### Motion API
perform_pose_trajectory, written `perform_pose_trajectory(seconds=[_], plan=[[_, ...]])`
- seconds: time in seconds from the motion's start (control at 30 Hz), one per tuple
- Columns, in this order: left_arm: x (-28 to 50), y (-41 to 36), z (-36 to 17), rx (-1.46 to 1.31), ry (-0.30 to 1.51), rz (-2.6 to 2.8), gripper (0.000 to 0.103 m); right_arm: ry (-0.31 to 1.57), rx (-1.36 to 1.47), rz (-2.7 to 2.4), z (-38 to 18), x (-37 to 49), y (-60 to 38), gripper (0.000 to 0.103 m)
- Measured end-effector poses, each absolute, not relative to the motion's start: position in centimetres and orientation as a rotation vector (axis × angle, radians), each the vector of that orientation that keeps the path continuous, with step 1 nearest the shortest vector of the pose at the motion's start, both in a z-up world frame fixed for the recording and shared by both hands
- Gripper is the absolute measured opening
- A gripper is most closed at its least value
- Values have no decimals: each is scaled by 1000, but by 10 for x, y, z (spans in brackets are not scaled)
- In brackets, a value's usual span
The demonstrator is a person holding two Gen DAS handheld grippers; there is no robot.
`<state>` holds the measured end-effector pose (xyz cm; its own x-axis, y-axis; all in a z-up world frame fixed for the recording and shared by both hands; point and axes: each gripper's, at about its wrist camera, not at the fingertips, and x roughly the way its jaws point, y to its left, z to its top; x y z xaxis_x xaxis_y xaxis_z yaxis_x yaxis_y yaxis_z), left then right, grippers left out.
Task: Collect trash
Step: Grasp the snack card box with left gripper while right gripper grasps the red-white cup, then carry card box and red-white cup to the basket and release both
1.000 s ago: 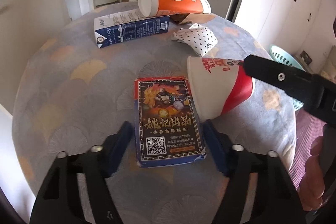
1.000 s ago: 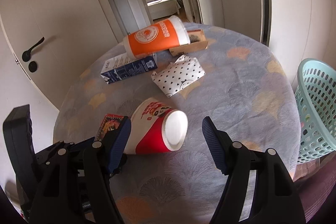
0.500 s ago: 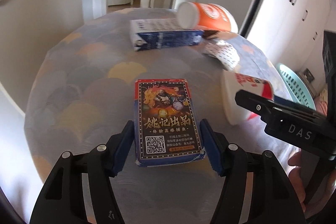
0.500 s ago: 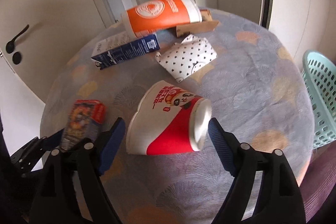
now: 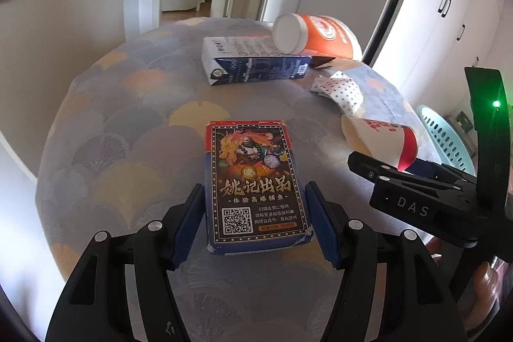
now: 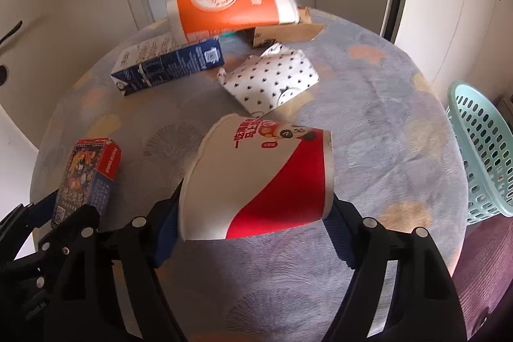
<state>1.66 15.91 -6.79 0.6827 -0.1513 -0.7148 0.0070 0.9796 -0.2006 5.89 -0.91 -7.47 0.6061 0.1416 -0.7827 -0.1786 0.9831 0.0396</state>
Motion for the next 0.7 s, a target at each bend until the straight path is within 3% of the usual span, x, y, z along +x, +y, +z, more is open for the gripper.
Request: perform_pose_trajectory(seconds=[0.4,0.7], plan=[[29,112,-27,-142,715,-199,61,785,43,158,-30,52,-65,73],[60,32,11,-43,652,-360,61,691,120,6,1,50,-146,73]])
